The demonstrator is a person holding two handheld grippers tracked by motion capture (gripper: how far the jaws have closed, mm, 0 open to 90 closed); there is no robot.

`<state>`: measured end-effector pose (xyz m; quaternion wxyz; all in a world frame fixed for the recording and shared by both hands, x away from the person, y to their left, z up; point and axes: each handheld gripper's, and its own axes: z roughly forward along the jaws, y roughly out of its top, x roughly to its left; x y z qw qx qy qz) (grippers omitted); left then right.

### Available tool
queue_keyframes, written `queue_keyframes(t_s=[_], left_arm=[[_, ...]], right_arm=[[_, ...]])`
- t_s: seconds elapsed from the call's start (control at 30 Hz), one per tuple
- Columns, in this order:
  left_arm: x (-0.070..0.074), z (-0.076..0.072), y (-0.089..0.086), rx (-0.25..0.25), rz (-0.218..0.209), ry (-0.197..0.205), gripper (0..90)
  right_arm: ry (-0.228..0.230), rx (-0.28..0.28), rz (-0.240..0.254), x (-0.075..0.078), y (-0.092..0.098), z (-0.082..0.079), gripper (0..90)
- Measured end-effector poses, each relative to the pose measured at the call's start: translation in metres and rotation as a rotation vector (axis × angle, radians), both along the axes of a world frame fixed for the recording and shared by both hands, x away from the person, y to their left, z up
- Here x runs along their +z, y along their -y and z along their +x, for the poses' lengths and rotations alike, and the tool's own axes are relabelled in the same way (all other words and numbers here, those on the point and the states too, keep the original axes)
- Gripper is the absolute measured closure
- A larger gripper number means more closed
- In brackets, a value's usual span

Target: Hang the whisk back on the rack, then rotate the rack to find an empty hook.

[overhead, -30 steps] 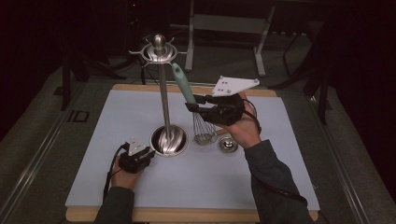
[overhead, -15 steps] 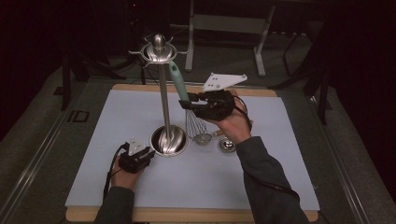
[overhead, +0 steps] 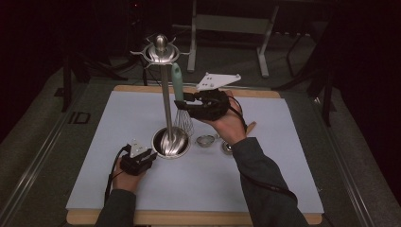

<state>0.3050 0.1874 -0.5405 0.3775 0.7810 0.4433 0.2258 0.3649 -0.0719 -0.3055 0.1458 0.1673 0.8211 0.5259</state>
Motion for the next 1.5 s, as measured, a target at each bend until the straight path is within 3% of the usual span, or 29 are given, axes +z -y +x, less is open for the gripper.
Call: queue_keyframes(t_s=[0.4,0.7,0.87,1.33,1.5], left_arm=[[0.000,0.000,0.000,0.004,-0.001,0.001,68.9],[0.000,0.000,0.000,0.004,-0.001,0.000,68.9],[0.000,0.000,0.000,0.005,-0.001,0.001,68.6],[0.000,-0.001,0.000,0.009,-0.002,0.005,68.6],[0.000,-0.001,0.000,0.011,-0.003,0.007,68.6]], right_arm=[[0.015,-0.022,-0.039,-0.001,0.010,-0.005,63.3],[0.016,-0.029,-0.129,-0.011,0.022,-0.010,63.1],[0.007,-0.054,-0.207,-0.024,0.031,-0.011,62.9],[-0.132,-0.186,-0.210,-0.062,0.073,-0.001,59.6],[-0.176,-0.199,-0.209,-0.078,0.083,0.002,58.1]])
